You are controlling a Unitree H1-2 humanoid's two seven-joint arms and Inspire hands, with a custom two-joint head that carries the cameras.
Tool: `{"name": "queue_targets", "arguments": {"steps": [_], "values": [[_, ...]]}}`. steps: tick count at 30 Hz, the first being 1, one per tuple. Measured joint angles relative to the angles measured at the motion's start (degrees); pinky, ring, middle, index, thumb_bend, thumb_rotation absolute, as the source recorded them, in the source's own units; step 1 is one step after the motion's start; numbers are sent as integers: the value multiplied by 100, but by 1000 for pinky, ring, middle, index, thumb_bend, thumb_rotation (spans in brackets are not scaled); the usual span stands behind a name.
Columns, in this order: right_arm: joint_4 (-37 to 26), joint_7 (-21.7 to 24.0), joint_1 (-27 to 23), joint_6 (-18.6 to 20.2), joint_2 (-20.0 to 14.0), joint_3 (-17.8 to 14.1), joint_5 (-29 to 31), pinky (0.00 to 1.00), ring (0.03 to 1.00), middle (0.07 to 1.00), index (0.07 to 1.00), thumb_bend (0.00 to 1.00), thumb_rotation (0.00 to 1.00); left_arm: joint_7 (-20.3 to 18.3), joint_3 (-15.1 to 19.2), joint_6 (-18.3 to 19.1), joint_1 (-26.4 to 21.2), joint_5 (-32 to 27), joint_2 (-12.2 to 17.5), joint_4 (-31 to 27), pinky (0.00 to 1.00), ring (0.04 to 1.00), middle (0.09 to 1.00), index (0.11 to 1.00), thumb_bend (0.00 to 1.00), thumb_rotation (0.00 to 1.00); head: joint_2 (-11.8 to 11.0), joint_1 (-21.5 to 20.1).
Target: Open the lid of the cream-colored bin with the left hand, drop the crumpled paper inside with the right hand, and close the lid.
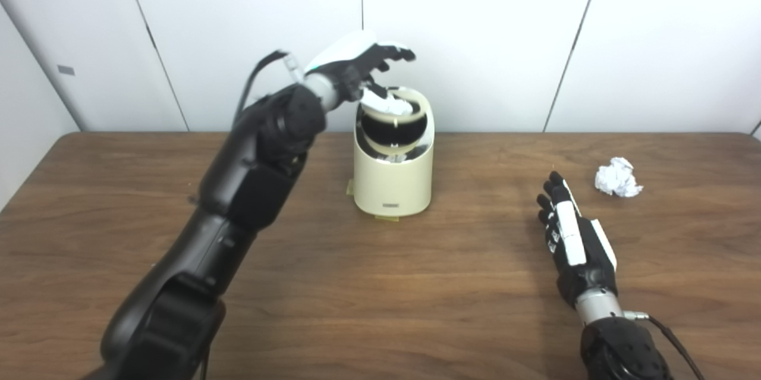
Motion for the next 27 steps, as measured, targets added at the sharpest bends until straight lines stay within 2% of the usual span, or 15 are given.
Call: {"name": "queue_targets", "arguments": {"steps": [2,4,5,8,12,17,19,22,24,27], "values": [[-1,17,-7,3,-26,-6,16,1000,983,999,991,708,881,294,350,-31,248,-252,-69,-237,797,858,892,914,514,286,-18,-9],[-4,67,-32,23,-31,-16,76,1000,986,1000,992,704,864,616,724,-275,670,-646,-151,-477,824,876,915,940,478,270,-26,-53],[-5,80,-44,26,-38,-28,103,1000,987,1000,994,706,858,780,851,-371,905,-784,-201,-561,827,879,914,941,474,300,-26,-53],[-8,128,-82,30,-104,-55,177,998,992,1000,1000,701,842,1121,1074,-424,1737,-1034,-342,-856,846,893,935,970,425,479,-44,-88],[-11,194,-117,28,-187,-96,232,998,1000,1000,1000,686,842,1350,1276,-498,2819,-1495,-480,-1384,848,920,955,985,448,634,-62,-150],[-7,357,-149,18,-379,-108,232,988,1000,1000,1000,698,846,1700,1349,-863,3677,-1832,-671,-1744,956,964,972,999,487,827,-62,-150],[0,375,-147,13,-467,-133,225,988,1000,1000,1000,708,848,1805,1330,-897,3920,-1885,-789,-1832,962,981,983,1000,504,891,-53,-141],[3,374,-149,-3,-587,-206,207,967,983,1000,997,752,776,1843,1306,-922,4102,-2064,-878,-1825,979,981,982,1000,523,923,-18,-193],[2,351,-150,-9,-599,-260,151,943,955,995,996,740,684,1868,1346,-924,4116,-2233,-905,-1817,989,989,990,1000,530,936,-18,-246],[-53,279,-173,-25,-674,-245,-159,866,923,963,970,733,496,1867,1376,-921,4109,-2416,-874,-1803,999,993,992,1000,533,917,-18,-343]]}}
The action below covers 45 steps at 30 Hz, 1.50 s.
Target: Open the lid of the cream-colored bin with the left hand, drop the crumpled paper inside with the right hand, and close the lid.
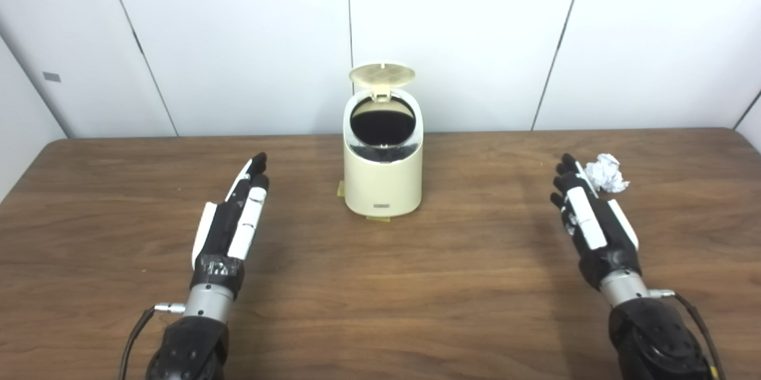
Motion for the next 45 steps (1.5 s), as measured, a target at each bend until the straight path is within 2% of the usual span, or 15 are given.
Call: {"name": "queue_targets", "arguments": {"steps": [3,5,6,8,10,12,16,18,22,24,28,31,39,43,45], "values": [[-194,-224,-132,-6,-198,64,-722,864,928,937,937,750,357,0,12,12,2,-130,29,23,1000,996,992,1000,526,887,-18,-149],[-494,-308,-294,64,-420,75,-1151,834,912,929,941,741,333,-3,8,19,4,-165,51,30,1000,997,993,1000,524,877,-18,-351],[-703,-329,-388,189,-563,89,-1447,779,883,913,937,763,319,-7,9,26,5,-211,69,37,1000,999,997,1000,527,863,-35,-561],[-1029,-319,-574,461,-886,149,-1984,746,867,905,934,780,318,-25,10,32,5,-344,103,47,1000,1000,1000,1000,530,855,-53,-833],[-1264,-236,-699,778,-1207,195,-2488,744,867,905,928,817,304,-34,17,30,5,-412,135,62,1000,1000,1000,1000,534,844,-70,-1011],[-1395,11,-754,1143,-1574,301,-2971,748,863,895,922,839,278,-36,31,21,4,-501,193,142,1000,1000,1000,1000,531,845,-114,-1457],[-1381,345,-765,1386,-1983,203,-3560,715,838,877,894,877,176,-42,29,8,10,-555,352,296,1000,1000,1000,1000,481,845,-132,-1705],[-1272,354,-765,1386,-2048,181,-3668,699,833,877,891,880,122,-40,31,8,5,-618,362,310,1000,1000,1000,1000,461,837,-132,-1775],[-961,364,-762,1383,-2106,173,-3872,617,807,889,882,904,109,-61,-21,8,6,-726,364,309,1000,1000,1000,1000,446,845,-149,-1855],[-722,387,-769,1383,-2174,194,-3979,635,820,900,875,908,120,-62,-49,9,7,-719,394,308,1000,1000,1000,1000,449,843,-158,-1925],[-108,582,-902,1387,-2351,432,-4257,765,868,896,867,904,145,-31,-36,10,24,-712,487,285,1000,1000,1000,1000,458,826,-150,-1925],[277,732,-1054,1375,-2458,650,-4291,711,865,890,851,937,153,-9,-34,11,38,-708,504,223,1000,1000,1000,1000,426,836,-141,-1916],[1209,789,-1697,1345,-2393,1124,-4330,721,856,887,874,929,145,-11,-64,192,86,-719,513,-96,1000,1000,1000,1000,390,820,-71,-1829],[1737,889,-2002,1374,-2160,1283,-4333,683,842,897,880,935,165,-9,-120,363,111,-679,530,-212,1000,1000,1000,1000,395,841,-158,-1802],[2013,751,-2139,1336,-2012,1399,-4339,693,850,900,875,939,165,-9,-164,443,121,-592,536,-219,1000,1000,1000,1000,394,844,-246,-1802]]}}
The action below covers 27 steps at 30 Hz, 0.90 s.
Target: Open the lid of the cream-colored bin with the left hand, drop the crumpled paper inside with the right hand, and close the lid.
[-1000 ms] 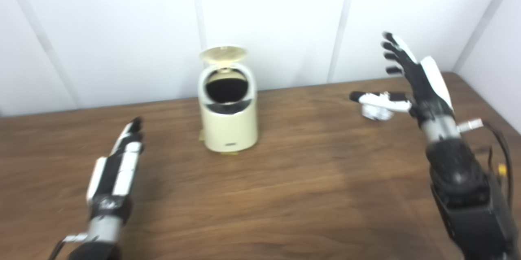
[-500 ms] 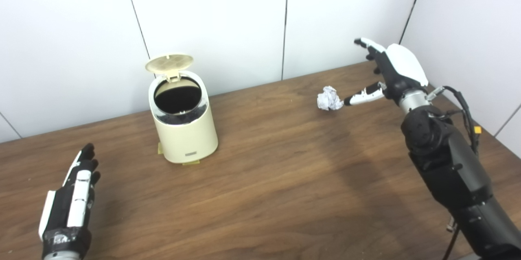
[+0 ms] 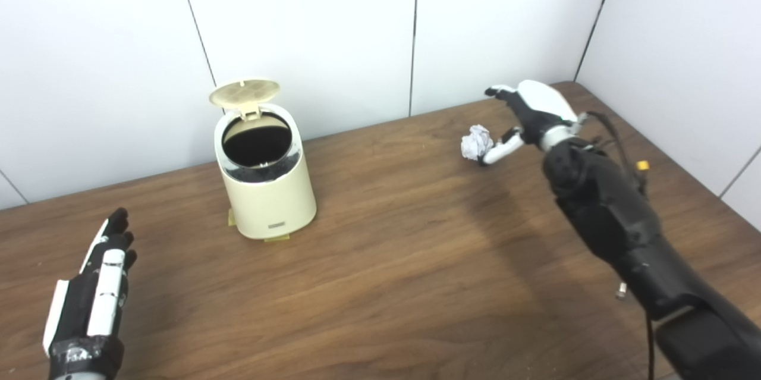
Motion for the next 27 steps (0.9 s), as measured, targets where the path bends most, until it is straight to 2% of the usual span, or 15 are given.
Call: {"name": "queue_targets", "arguments": {"steps": [5,10,19,27], "values": [[1026,-503,-267,-234,278,194,-3,705,855,897,869,951,185,4,-65,39,143,288,105,-17,1000,1000,1000,1000,382,833,-27,61],[1709,-892,-609,-424,283,291,2,694,857,895,859,960,182,-9,-110,225,322,346,167,-259,1000,1000,1000,1000,363,845,-1,105],[1771,-867,-642,-515,181,331,138,700,857,894,864,915,171,-19,-114,340,312,310,164,-418,1000,1000,1000,1000,315,817,70,123],[1222,-474,-610,-40,-27,445,-3,668,825,891,847,900,154,-16,-214,348,313,357,164,-431,1000,1000,1000,1000,326,828,131,149]]}}
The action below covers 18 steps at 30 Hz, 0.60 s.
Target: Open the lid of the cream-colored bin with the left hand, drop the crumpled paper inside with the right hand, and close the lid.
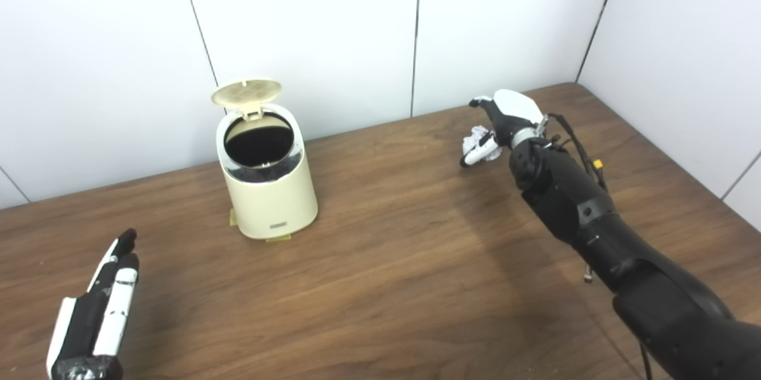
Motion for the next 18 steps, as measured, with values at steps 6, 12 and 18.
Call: {"name": "queue_targets", "arguments": {"steps": [6,12,18], "values": [[-111,222,1,42,-234,183,-83,626,755,802,809,899,163,20,-14,1,0,110,-10,-8,1000,1000,1000,1000,350,820,88,17],[-334,625,0,71,-372,366,-440,588,758,771,780,901,144,29,-17,14,-3,153,-49,-16,1000,1000,1000,1000,388,811,123,70],[-206,685,1,-84,-293,580,-493,614,723,761,755,938,155,15,-28,120,-28,146,-98,-221,1000,1000,1000,1000,429,801,158,149]]}}
